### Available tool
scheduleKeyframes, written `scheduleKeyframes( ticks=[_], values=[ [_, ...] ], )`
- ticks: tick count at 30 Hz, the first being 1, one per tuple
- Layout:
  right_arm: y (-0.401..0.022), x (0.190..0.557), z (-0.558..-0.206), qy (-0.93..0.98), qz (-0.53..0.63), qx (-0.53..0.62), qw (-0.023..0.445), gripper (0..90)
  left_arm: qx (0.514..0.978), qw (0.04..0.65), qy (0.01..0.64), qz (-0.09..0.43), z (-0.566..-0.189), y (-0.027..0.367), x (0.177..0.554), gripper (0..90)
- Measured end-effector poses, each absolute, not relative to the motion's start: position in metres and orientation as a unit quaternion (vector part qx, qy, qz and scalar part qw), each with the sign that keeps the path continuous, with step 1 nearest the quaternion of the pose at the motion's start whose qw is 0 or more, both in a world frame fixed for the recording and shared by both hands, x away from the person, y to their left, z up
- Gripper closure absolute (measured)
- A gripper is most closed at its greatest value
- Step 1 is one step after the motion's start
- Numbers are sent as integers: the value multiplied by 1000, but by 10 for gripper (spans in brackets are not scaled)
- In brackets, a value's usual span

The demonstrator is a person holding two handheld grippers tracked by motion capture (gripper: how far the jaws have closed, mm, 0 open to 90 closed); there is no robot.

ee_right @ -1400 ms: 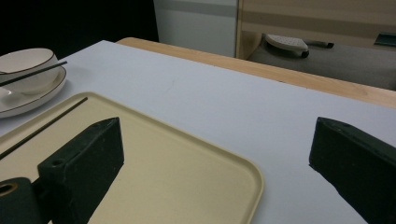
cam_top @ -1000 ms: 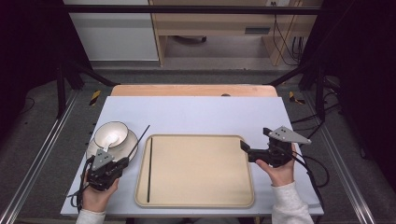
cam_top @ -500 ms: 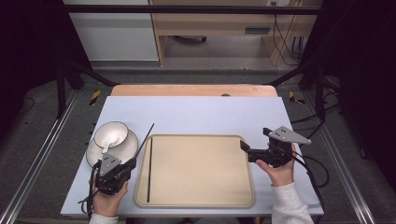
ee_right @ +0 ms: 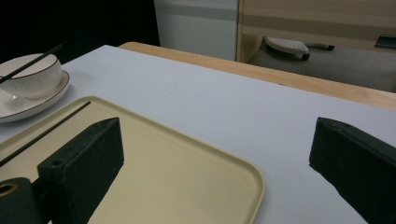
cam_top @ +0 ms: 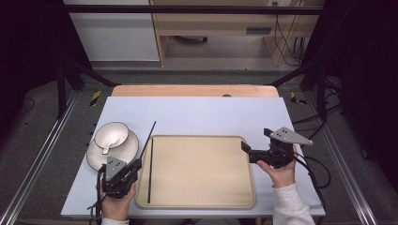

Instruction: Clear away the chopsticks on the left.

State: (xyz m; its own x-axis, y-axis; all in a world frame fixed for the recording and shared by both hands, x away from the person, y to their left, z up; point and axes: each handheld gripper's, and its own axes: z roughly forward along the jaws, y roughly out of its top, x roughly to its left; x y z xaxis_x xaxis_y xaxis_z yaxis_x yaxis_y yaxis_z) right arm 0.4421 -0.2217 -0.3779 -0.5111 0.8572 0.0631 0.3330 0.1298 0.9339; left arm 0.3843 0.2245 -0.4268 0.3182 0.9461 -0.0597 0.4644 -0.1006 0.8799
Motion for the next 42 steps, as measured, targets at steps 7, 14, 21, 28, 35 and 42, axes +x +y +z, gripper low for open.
scheduleKeyframes(
  ticks=[7, 14, 21, 28, 35, 42],
  values=[
    [-223, 441, -375, 703, 512, 420, 259, 32, 669, 442, 530, 277, -426, 213, 381, 851],
    [-223, 439, -374, 702, 516, 417, 258, 32, 653, 460, 540, 266, -429, 198, 379, 851],
    [-223, 439, -373, 702, 518, 416, 257, 33, 641, 467, 551, 257, -440, 189, 377, 851],
    [-222, 440, -374, 703, 516, 416, 256, 33, 634, 467, 561, 256, -450, 182, 375, 851],
    [-220, 441, -376, 706, 514, 415, 254, 33, 640, 454, 566, 252, -461, 171, 375, 851],
    [-219, 441, -377, 708, 512, 415, 253, 33, 646, 444, 569, 248, -469, 165, 378, 851]
  ],
)
